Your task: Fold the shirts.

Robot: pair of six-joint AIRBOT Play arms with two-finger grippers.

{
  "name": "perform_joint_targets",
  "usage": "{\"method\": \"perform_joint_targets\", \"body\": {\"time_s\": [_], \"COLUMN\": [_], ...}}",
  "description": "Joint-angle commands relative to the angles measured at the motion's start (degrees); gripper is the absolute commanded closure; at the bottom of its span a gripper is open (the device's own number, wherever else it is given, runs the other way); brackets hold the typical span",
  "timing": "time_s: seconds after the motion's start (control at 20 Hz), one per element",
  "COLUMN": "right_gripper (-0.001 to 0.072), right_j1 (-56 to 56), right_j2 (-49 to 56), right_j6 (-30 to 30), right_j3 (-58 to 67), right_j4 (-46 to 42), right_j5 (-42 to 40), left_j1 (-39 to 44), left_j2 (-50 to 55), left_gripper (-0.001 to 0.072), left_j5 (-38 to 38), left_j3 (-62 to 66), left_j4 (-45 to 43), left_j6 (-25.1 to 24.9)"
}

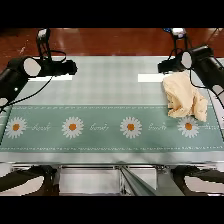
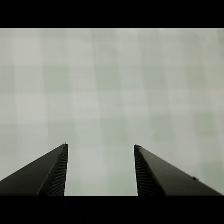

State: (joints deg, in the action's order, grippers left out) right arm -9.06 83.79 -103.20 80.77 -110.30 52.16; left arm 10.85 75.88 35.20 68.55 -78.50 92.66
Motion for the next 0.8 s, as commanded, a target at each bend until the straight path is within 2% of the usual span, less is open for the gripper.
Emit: {"method": "perform_joint_targets", "body": {"time_s": [0.0, 0.1, 0.15, 0.25, 0.4, 0.6, 0.65, 0.75], "right_gripper": [0.03, 0.0305, 0.0305, 0.0305, 0.0304, 0.0305, 0.0338, 0.0637], "right_j1": [6.3, 11.6, 13.7, 17.1, 21.3, 22.6, 22.4, 21.9], "right_j2": [0.0, -0.4, -1.3, -2.9, -2.0, 3.7, 4.9, 5.2], "right_j6": [-5.8, 0.6, 2.6, 2.0, 1.4, 1.9, 2.1, 9.0], "right_j3": [0.9, -1.7, -5.1, -11.7, -17.5, -17.9, -17.9, -17.9], "right_j4": [-7.9, -1.0, 0.9, 3.4, 12.2, 15.8, 16.7, 22.4], "right_j5": [7.8, 14.9, 14.0, 9.3, 2.1, 2.3, 3.6, 6.2], "left_j1": [-0.9, -0.8, -0.8, -0.8, -0.8, -0.8, -1.0, -2.5], "left_j2": [0.5, 0.5, 0.6, 1.5, 3.9, 5.2, 4.9, 3.9], "left_gripper": [0.0202, 0.0202, 0.0203, 0.0203, 0.0203, 0.0203, 0.0203, 0.0203], "left_j5": [-6.1, -3.7, -2.9, -3.4, -2.1, 4.0, 5.8, 11.3], "left_j3": [0.0, 0.0, 0.0, 0.0, 0.0, 0.0, 0.2, 2.4], "left_j4": [-1.2, -1.0, -0.9, -0.9, 1.5, 5.7, 5.6, 5.6], "left_j6": [-2.4, -2.4, -2.4, -2.4, -2.4, -2.4, -2.5, -2.5]}}
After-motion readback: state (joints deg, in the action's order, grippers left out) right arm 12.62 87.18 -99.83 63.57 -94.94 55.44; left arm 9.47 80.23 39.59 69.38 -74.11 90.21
